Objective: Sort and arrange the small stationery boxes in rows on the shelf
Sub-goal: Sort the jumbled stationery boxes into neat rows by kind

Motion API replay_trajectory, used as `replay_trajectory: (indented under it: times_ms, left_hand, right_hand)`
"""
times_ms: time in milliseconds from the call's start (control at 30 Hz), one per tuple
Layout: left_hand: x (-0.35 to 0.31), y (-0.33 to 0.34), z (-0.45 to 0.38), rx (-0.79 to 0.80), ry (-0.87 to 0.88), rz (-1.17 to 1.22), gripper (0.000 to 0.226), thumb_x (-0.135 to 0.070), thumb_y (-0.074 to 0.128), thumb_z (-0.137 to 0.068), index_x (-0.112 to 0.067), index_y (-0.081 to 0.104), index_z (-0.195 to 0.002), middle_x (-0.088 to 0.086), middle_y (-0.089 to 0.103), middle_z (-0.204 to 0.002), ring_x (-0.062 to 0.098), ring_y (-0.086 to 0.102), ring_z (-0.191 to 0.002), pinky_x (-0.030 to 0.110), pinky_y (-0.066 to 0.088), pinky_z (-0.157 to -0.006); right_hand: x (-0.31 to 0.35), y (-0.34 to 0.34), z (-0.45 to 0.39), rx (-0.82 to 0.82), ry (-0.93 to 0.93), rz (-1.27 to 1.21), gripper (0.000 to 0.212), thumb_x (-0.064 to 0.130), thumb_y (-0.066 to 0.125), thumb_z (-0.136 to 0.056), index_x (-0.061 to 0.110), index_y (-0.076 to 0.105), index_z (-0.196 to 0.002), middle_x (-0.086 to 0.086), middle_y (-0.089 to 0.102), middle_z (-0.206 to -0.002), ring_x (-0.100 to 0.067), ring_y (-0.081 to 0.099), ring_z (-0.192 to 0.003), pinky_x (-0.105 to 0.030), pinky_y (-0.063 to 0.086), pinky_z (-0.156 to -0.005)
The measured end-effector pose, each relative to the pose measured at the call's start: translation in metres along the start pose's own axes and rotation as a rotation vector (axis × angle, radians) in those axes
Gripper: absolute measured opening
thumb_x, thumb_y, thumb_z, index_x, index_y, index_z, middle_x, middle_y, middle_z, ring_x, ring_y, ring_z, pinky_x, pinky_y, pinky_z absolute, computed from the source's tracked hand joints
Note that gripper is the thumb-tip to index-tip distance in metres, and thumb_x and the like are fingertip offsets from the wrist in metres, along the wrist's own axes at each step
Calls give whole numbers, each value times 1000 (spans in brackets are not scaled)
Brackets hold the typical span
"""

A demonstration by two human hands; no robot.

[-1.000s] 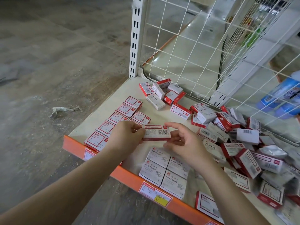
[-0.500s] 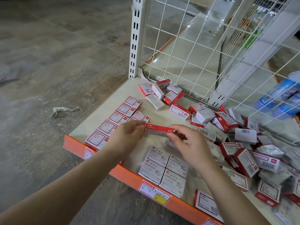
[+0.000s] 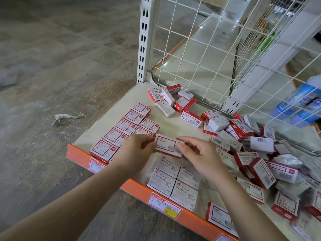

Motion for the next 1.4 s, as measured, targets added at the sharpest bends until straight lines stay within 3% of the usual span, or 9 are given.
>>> replay_trajectory:
  times_ms: [100,233,333,400,500,1000,1200,1300,1400]
  left_hand:
    - [5,0,0,-34,-35,-20,24,-22,48,-95,-16,66,-109,-13,61,-83,15,64,-79,27,52,-71]
    - [8,1,0,-90,-41,-1,23,-23,49,-95,-17,66,-109,-21,54,-73,7,57,-67,13,45,-58]
    - [9,11,2,-28,-44,52,23,-22,53,-92,-19,59,-114,-22,57,-82,-2,57,-69,3,44,-52]
    - [9,18,3,16,-36,70,27,-20,57,-90,-20,55,-117,-18,61,-92,2,61,-80,6,48,-58]
    - [10,22,4,15,-29,54,29,-20,58,-89,-22,51,-117,-17,59,-91,5,60,-87,13,52,-67]
    - [-2,29,7,18,17,9,37,-20,54,-92,-23,47,-128,-13,58,-102,10,59,-98,22,55,-78]
    - [-18,41,12,25,113,-158,35,-23,53,-92,-25,48,-127,-11,53,-108,3,51,-95,13,43,-75]
    - [-35,52,17,49,214,-288,34,-25,52,-93,-25,49,-127,-8,53,-122,5,51,-99,13,41,-75]
    - [-53,68,25,92,306,-365,34,-25,49,-93,-27,50,-127,-10,51,-127,8,52,-108,18,47,-81]
  right_hand:
    - [-5,6,3,26,37,3,45,30,70,-80,40,51,-120,15,62,-92,6,59,-81,-8,45,-67]
    - [-10,6,4,5,20,5,48,20,74,-78,42,52,-114,16,63,-93,10,57,-82,-6,46,-70]
    - [-10,1,2,-32,-13,37,44,13,70,-81,39,53,-112,21,62,-95,15,54,-87,-2,43,-70]
    - [-10,-1,2,-57,-33,44,42,12,69,-81,41,53,-107,22,62,-96,16,53,-89,-1,43,-70]
    - [-10,-5,2,-77,-32,75,40,14,69,-82,41,53,-106,24,61,-96,16,54,-89,-3,43,-69]
    - [-9,-18,12,-86,-55,89,40,17,75,-76,47,51,-89,23,63,-88,13,55,-85,-5,44,-69]
    - [-25,-43,27,-109,4,106,45,9,75,-74,45,54,-91,16,66,-88,1,60,-84,-20,50,-78]
    - [-33,-65,45,-131,13,107,48,8,76,-72,46,55,-93,15,67,-88,3,62,-80,-11,49,-72]
    - [-50,-90,67,-165,70,99,52,5,76,-72,47,56,-96,13,69,-89,3,62,-81,-12,49,-69]
Point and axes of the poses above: each hand's wrist, its own z-axis away from the middle knuckle, its own y-axis out of the palm, x = y × z, the point moved 9 cm from there along -z, towards the middle knuckle
